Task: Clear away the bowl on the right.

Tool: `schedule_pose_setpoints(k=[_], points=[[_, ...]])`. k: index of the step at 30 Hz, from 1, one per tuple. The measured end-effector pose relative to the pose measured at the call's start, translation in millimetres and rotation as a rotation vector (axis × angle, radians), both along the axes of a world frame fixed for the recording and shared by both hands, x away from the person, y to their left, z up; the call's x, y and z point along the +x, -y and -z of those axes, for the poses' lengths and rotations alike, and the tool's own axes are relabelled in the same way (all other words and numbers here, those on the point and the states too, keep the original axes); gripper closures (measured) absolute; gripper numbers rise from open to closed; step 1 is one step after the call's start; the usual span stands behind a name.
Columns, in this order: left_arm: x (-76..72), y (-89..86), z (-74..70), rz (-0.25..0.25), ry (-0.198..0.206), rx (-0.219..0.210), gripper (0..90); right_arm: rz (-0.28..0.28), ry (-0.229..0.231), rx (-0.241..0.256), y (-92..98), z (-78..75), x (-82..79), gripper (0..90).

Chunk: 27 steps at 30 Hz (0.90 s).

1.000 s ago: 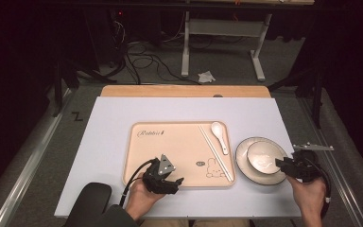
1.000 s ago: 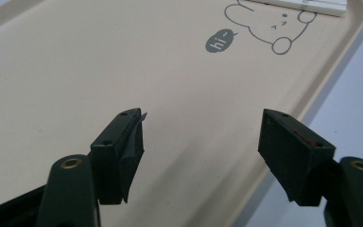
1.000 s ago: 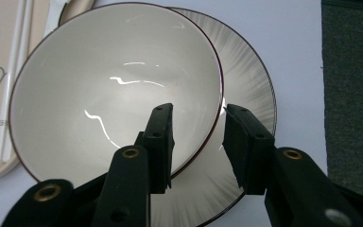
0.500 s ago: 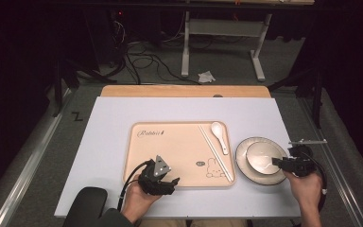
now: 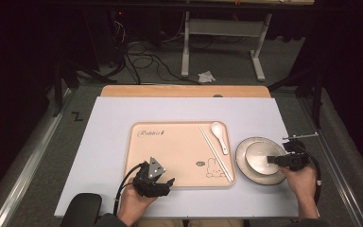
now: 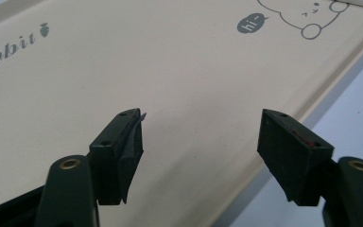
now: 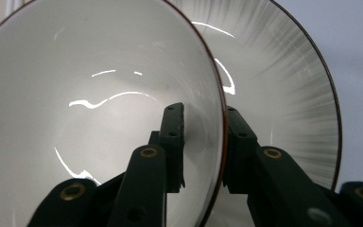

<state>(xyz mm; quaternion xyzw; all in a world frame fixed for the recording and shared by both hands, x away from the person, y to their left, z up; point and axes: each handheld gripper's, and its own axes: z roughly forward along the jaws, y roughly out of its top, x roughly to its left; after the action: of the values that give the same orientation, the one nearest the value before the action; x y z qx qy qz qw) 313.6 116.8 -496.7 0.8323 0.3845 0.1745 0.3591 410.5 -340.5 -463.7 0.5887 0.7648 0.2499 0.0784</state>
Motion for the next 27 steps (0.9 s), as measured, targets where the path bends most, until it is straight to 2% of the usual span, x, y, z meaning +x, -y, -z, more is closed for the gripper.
schedule_pose_setpoints(k=[4, 7, 15, 20, 22, 27], points=[[-1.7, -2.5, -0.5, -0.012, 0.003, 0.000, 32.2, -0.005, -0.007, 0.049, 3.5, -0.1, 3.4, 80.0], [-2.8, -3.6, -0.5, -0.018, 0.005, -0.001, 32.3, -0.004, 0.005, 0.067, 4.4, -0.2, 4.4, 81.5], [-2.8, -3.6, 0.5, -0.014, -0.003, -0.002, 32.3, -0.030, 0.039, 0.063, 0.5, -3.4, 3.8, 82.5], [-2.3, -3.5, 0.6, -0.009, -0.003, -0.002, 32.2, -0.039, 0.057, 0.076, -0.6, -5.3, 2.0, 82.5], [-2.3, -3.5, 0.4, -0.007, -0.003, -0.002, 32.2, -0.042, 0.064, 0.060, -2.7, -6.5, 1.1, 82.7], [-1.2, -3.0, -0.3, -0.002, 0.000, -0.003, 32.2, -0.045, 0.076, 0.059, -3.8, -7.9, -1.2, 82.8]])
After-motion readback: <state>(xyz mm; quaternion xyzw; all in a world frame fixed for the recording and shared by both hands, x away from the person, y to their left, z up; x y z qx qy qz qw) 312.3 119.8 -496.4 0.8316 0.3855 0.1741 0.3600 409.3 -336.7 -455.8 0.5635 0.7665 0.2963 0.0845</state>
